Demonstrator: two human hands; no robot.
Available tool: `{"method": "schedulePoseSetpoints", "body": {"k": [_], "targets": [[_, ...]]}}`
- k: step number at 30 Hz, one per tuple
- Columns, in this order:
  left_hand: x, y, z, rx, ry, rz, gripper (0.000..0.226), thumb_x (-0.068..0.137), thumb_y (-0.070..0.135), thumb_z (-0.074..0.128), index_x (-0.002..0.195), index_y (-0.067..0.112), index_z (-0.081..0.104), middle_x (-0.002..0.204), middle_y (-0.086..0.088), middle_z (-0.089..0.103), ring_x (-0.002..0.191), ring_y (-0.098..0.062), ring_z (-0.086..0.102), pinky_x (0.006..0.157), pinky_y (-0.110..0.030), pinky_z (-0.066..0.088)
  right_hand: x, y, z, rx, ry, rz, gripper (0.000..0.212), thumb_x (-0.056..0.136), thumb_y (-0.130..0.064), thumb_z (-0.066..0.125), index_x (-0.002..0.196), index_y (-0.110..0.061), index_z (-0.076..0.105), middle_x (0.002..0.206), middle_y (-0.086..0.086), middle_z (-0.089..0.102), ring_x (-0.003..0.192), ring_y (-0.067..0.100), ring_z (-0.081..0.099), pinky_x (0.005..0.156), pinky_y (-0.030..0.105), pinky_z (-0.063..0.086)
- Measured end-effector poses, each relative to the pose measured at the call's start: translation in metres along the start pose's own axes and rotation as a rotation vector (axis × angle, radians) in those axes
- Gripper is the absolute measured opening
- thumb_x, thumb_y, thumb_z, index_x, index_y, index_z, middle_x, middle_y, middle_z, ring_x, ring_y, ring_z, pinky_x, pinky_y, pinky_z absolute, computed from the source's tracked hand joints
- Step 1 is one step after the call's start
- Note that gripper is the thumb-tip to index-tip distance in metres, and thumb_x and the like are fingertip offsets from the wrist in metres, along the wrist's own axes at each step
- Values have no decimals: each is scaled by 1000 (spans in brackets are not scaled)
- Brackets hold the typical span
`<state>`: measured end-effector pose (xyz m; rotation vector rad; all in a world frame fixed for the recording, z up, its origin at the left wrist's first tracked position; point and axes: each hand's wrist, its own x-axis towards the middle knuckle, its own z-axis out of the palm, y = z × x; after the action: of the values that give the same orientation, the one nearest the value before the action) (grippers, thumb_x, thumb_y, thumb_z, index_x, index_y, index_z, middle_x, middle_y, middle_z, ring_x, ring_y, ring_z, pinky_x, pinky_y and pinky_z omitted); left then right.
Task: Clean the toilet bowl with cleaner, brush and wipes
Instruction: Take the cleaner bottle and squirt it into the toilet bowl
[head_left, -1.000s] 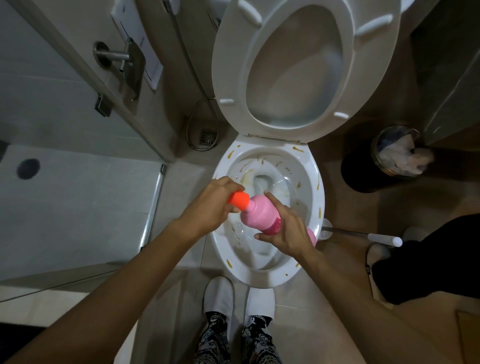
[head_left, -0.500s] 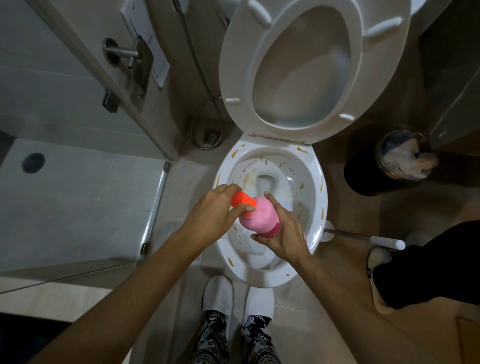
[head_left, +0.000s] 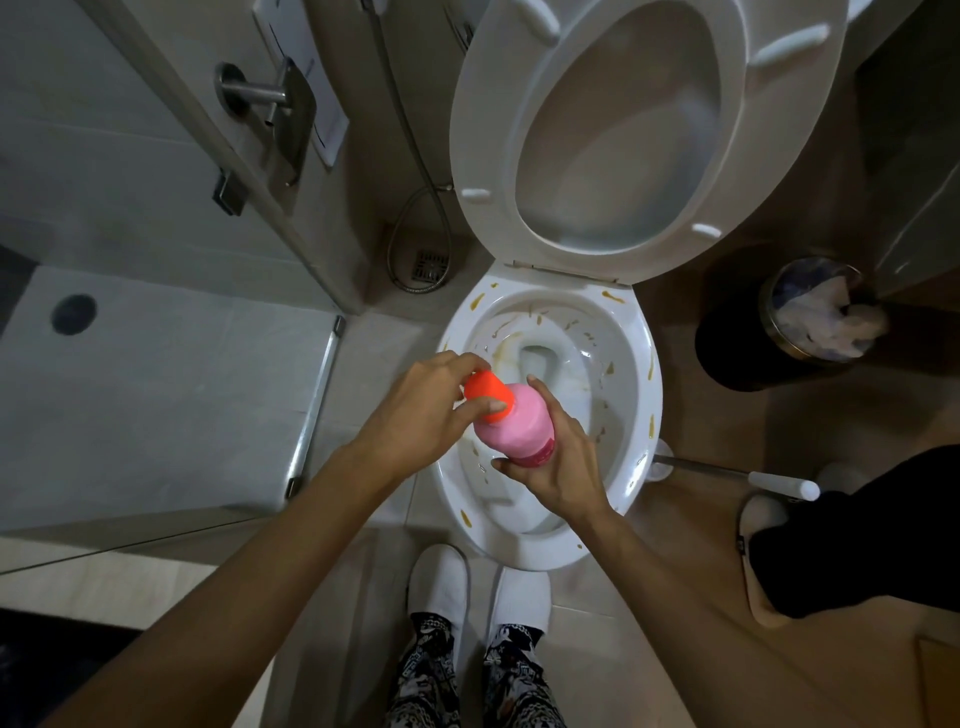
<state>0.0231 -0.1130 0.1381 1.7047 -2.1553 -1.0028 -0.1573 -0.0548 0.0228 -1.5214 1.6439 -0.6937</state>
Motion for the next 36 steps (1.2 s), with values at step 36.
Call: {"method": "schedulePoseSetpoints", "body": {"k": [36], "targets": [[-141,2,-91,-158,342,-201,50,81,28,74,127,14,60,122,-1,61,106,-15,58,86,-2,29,-36,-140,11,13,-270,-202,102,57,-35,88,144,-28,36,128,-9,60,111,11,58,90,23,47]]}}
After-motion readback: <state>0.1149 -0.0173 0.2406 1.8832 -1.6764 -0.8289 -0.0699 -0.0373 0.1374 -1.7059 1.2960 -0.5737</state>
